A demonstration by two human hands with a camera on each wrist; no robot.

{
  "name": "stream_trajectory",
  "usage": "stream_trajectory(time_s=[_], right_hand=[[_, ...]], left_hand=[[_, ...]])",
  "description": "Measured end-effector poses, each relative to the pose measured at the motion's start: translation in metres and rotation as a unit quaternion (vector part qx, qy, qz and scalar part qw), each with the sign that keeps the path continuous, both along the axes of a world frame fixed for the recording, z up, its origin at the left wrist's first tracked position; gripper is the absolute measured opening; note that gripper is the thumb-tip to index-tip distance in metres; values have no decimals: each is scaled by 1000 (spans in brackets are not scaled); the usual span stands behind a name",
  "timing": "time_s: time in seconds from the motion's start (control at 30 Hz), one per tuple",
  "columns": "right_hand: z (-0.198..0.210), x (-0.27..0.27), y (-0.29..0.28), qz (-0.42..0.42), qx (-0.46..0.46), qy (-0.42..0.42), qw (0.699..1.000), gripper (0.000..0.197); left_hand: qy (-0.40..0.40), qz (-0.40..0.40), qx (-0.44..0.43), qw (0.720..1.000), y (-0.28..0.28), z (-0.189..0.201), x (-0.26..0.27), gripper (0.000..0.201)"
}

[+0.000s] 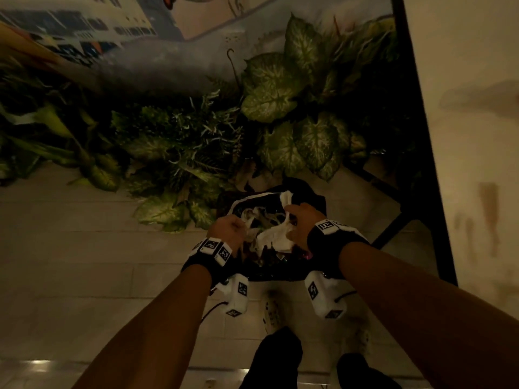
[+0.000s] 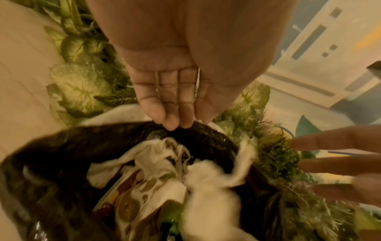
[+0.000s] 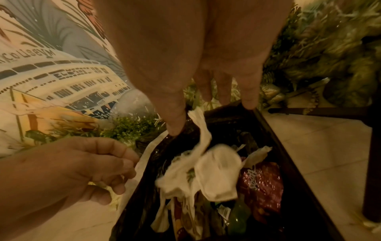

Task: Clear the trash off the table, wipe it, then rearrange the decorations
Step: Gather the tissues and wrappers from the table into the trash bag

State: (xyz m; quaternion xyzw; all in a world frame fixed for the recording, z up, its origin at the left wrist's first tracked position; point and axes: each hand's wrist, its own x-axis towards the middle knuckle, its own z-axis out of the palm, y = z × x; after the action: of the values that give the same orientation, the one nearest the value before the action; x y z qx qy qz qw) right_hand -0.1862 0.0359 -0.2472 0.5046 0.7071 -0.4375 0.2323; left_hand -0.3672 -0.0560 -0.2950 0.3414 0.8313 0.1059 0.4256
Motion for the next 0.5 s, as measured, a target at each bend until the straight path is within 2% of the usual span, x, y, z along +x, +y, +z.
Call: stream_trajectory(time_s=[0.1,0.23,0.37,0.5], right_hand=[[32,9,8,0,27,15,1000,71],[93,27,25,22,53,41,998,58],[155,65,46,48,119,66,989,54],[210,143,71,64,190,67,977,57]], left_hand=[[6,7,4,1000,8,27,-2,12],[37,-3,39,999,29,76,9,7],[68,-19,118,990,66,140,48,12],[91,-54,223,969,108,198,111,12]])
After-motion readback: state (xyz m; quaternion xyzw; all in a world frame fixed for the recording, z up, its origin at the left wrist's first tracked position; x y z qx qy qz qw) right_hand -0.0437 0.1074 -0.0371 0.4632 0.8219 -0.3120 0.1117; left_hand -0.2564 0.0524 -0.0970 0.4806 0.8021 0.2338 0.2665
